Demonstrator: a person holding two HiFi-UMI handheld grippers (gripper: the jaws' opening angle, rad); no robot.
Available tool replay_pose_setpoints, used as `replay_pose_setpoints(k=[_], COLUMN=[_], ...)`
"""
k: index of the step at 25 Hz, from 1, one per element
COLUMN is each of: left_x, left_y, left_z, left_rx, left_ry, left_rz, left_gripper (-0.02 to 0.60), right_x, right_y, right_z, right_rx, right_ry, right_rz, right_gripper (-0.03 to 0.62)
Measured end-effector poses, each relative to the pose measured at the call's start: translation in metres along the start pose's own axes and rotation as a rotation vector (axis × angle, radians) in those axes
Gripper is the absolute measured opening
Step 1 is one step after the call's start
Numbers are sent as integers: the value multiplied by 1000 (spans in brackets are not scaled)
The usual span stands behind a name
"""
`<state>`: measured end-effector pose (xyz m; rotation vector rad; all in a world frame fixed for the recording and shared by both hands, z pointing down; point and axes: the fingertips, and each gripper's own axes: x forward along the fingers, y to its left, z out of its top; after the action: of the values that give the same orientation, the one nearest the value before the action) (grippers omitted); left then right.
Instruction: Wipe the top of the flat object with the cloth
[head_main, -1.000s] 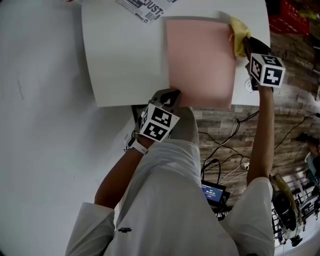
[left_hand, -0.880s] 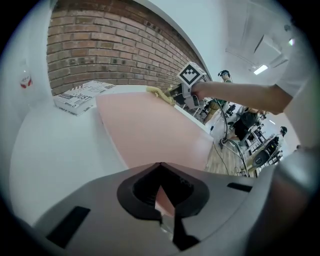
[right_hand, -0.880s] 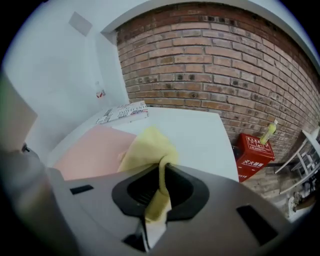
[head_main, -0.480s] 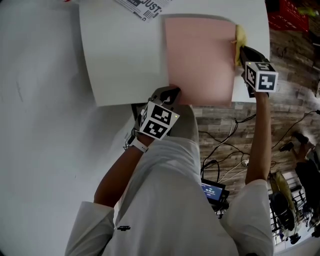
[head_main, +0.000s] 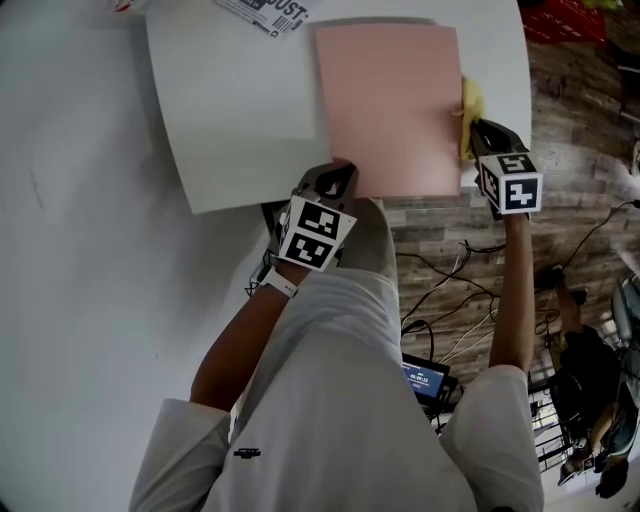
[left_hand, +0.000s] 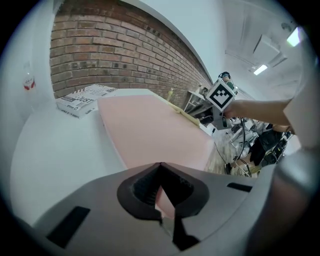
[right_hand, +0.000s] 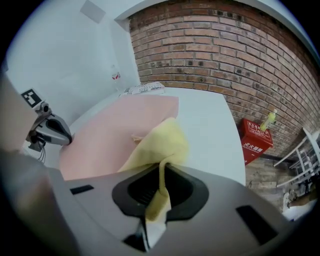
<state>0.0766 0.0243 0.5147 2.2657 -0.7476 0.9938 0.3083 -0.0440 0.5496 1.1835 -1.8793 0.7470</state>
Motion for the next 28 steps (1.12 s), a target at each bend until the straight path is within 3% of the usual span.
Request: replay_pose_setpoints(k=[4,16,22,28], left_x=[-1,1,1,-13], left_y=[-1,0,-2,-6], left_z=[0,-2,-2,6], left_rx=[58,84,94,111], left_ry=[-8,-16,-6,-15], left_rz=[29,13,-17,-28], left_gripper=[17,17,17,17], right_x=[-14,-77,-111,-121], right_y=[13,67,114,153], right_z=[-27,-88,-76,-23], right_rx=[38,94,101,66], right_ry=[16,72,42,-73], right_rz=[-14,3,91,132], right_gripper=[40,40,40,38])
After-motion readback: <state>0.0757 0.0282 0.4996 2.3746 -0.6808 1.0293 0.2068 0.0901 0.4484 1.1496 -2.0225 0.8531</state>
